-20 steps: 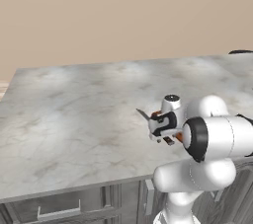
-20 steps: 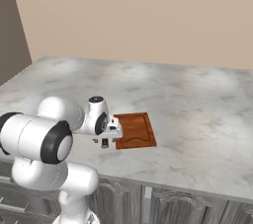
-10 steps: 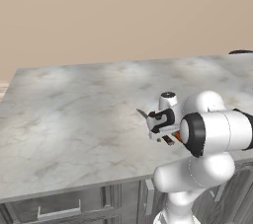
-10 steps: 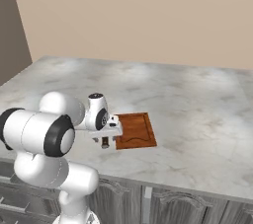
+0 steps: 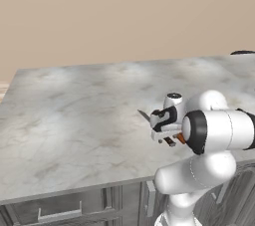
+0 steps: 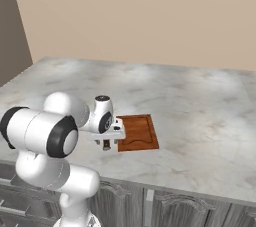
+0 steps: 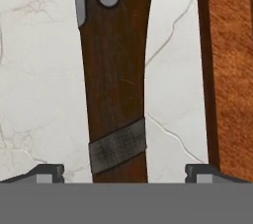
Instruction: Move the cutting board and knife to the sink. Then move spray from the cabinet to the counter.
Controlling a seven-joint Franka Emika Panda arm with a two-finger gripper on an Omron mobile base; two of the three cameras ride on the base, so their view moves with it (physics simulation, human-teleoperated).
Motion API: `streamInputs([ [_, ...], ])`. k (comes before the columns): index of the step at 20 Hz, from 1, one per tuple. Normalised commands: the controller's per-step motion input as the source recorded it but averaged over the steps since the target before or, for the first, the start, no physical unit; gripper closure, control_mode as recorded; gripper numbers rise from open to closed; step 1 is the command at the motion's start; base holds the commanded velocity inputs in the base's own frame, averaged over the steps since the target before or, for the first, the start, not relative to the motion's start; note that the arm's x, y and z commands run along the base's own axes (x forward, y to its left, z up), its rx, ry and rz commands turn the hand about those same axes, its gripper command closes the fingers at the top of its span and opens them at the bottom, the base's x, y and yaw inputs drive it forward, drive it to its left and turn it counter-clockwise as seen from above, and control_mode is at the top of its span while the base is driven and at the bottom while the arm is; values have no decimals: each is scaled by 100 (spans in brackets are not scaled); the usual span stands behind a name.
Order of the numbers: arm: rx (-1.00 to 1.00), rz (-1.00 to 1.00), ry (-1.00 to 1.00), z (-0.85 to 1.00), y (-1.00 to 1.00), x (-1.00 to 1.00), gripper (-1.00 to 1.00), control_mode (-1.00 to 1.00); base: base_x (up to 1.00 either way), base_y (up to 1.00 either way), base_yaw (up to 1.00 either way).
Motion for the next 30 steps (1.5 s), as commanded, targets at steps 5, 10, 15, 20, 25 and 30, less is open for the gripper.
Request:
streamInputs([
  [5, 0, 0, 0, -29, 0, -6, -100, -100, 0, 0, 0],
  [10, 0, 0, 0, -16, 0, -1, 100, -100, 0, 0, 0],
  [15, 0, 0, 0, 0, 0, 0, 100, -100, 0, 0, 0],
  [20, 0, 0, -7, 10, 0, -13, 100, -100, 0, 0, 0],
  [25, 0, -7, -24, 94, 1, -12, 100, -100, 0, 0, 0],
  [30, 0, -5, -20, 100, 0, -9, 100, -100, 0, 0, 0],
])
